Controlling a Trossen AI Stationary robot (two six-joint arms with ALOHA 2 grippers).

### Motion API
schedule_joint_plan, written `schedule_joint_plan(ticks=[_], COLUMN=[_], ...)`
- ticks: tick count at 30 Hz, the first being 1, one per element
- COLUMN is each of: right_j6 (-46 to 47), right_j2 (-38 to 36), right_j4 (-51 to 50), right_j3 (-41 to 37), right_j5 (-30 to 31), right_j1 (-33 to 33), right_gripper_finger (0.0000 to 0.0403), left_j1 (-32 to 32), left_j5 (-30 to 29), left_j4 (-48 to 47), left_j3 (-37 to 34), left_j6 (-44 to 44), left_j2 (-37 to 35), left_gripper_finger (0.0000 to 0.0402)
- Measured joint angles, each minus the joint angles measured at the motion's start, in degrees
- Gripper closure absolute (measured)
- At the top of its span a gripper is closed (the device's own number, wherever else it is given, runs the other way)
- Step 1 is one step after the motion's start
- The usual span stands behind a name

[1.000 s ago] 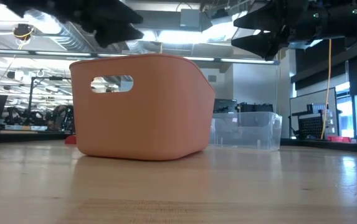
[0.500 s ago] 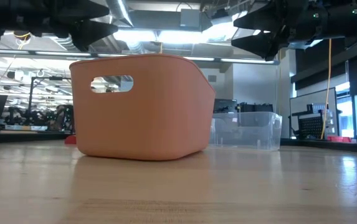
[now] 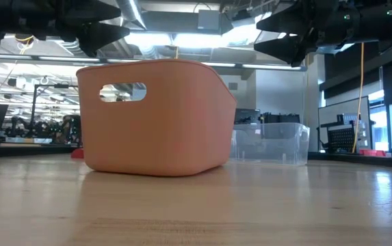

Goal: Sort & place blocks by color
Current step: Put the bottom right red block into the transparent bin

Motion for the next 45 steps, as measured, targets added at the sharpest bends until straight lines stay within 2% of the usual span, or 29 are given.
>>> schedule_joint_plan(ticks=[22, 24, 28, 30, 32, 36, 40, 45], right_j6=[0.3, 2.0, 5.2, 7.8, 9.3, 16.8, 34.1, 56.5], right_j2=[0.0, 0.0, 0.0, 0.0, 0.0, 0.3, 0.9, 3.4], right_j4=[0.0, 0.0, -2.2, -8.3, -19.7, -44.9, -64.2, -76.0], right_j3=[0.0, 0.0, 0.9, 3.3, 6.8, 14.0, 18.8, 20.1], right_j5=[-0.1, -1.6, -8.9, -11.3, -11.1, -6.5, -3.5, -3.5], right_j1=[0.0, 0.0, 0.1, 0.7, 2.3, 8.2, 16.0, 27.0], right_gripper_finger=[0.007, 0.007, 0.007, 0.007, 0.007, 0.007, 0.007, 0.007], left_j1=[0.0, 0.0, 0.0, 0.0, 0.0, 0.0, 0.0, 0.0], left_j5=[-0.5, -0.6, -0.6, -0.6, -0.6, -0.6, -0.7, -0.7], left_j4=[-0.4, -0.4, -0.4, -0.4, -0.4, -0.4, -0.4, -0.2], left_j3=[0.0, 0.0, 0.0, 0.0, 0.0, 0.0, 0.0, 0.0], left_j6=[-0.3, -0.3, -0.3, -0.2, 0.0, 0.8, 1.3, 0.9], left_j2=[0.0, 0.0, 0.0, 0.0, 0.0, 0.0, 0.0, 0.0], left_gripper_finger=[0.015, 0.015, 0.015, 0.015, 0.015, 0.015, 0.015, 0.015])
